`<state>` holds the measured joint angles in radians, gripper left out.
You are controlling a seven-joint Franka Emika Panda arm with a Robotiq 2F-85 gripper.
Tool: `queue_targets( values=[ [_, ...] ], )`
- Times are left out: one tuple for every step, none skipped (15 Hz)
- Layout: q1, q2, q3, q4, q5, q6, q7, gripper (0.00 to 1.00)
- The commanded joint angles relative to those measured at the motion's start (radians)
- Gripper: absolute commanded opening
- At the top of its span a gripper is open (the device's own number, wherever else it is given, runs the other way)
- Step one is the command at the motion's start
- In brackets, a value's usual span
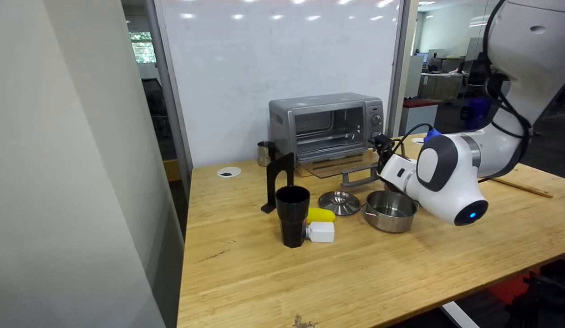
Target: Close the toaster oven
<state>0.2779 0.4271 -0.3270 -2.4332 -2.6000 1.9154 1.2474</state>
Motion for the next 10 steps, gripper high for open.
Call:
queue_targets(
  values=[
    [0.104, -0.026, -0.116, -0.011, 0.0, -0.042, 0.06, 1.0],
    [0.129, -0.028, -0.143, -0.019, 0.0, -0.044, 0.079, 1.0],
    [0.157, -0.026, -0.173, -0.026, 0.0, -0.049, 0.097, 1.0],
    [0.183, -0.025, -0.205, -0.032, 0.0, -0.058, 0.116, 1.0],
    [0.207, -0.021, -0.235, -0.033, 0.0, -0.07, 0.135, 1.0],
    [0.229, -0.019, -0.265, -0.034, 0.0, -0.08, 0.153, 1.0],
    [0.25, -0.014, -0.295, -0.035, 0.0, -0.086, 0.174, 1.0],
    [0.273, -0.006, -0.326, -0.034, 0.0, -0.094, 0.196, 1.0],
    [0.29, -0.004, -0.353, -0.032, 0.0, -0.093, 0.212, 1.0],
    [0.309, 0.001, -0.38, -0.028, 0.0, -0.093, 0.23, 1.0]
  ],
)
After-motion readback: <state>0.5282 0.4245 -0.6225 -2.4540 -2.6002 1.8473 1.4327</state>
